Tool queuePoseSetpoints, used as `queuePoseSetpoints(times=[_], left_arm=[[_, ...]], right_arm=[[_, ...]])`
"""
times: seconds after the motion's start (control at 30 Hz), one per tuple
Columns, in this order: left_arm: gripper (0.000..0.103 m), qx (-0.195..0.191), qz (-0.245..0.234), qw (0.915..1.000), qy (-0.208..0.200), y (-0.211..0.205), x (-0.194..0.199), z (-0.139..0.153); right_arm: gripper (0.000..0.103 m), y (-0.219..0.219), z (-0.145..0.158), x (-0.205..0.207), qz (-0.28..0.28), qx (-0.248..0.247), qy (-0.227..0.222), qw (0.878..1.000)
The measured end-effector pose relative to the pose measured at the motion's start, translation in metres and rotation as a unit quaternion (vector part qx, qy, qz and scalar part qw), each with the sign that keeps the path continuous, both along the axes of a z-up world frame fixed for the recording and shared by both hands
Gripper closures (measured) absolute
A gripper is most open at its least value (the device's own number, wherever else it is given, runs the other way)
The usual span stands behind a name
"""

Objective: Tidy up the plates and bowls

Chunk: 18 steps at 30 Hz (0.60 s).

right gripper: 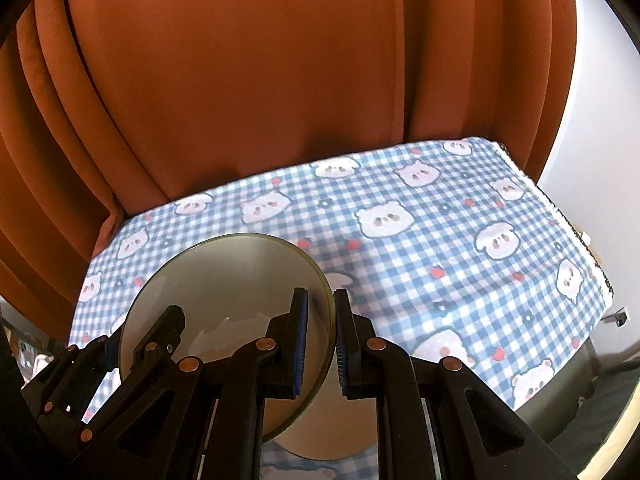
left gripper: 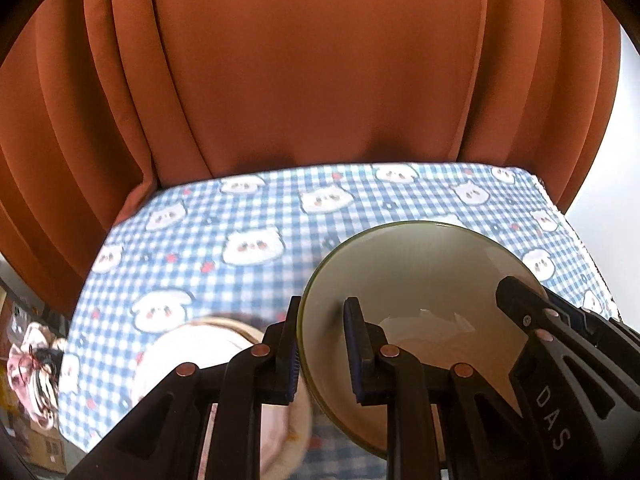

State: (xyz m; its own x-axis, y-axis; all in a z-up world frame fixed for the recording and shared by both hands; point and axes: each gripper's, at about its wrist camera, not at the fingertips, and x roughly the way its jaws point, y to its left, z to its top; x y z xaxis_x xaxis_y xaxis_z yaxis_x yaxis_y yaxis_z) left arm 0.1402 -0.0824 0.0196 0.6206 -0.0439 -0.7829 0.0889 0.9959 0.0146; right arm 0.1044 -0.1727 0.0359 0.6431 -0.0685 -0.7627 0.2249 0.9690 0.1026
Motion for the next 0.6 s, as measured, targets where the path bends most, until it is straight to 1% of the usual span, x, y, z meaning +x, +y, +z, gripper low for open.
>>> queuePoseSetpoints(times=[0.23,0.6], left_arm=[[0.086,0.002,0.023,0.9992,0.032,-0.026,-0.012,-0.026],[0.086,0.003,0.075,0.9952,0.063,-0.04,-0.017,-0.054]], right_arm=[[0.087,-0.029,-0.028,-0.007,0.022,0.0,0.028,0.999],[0.087,-0.044,-0.056,-0.002,0.086,-0.006,0.057,0.995]])
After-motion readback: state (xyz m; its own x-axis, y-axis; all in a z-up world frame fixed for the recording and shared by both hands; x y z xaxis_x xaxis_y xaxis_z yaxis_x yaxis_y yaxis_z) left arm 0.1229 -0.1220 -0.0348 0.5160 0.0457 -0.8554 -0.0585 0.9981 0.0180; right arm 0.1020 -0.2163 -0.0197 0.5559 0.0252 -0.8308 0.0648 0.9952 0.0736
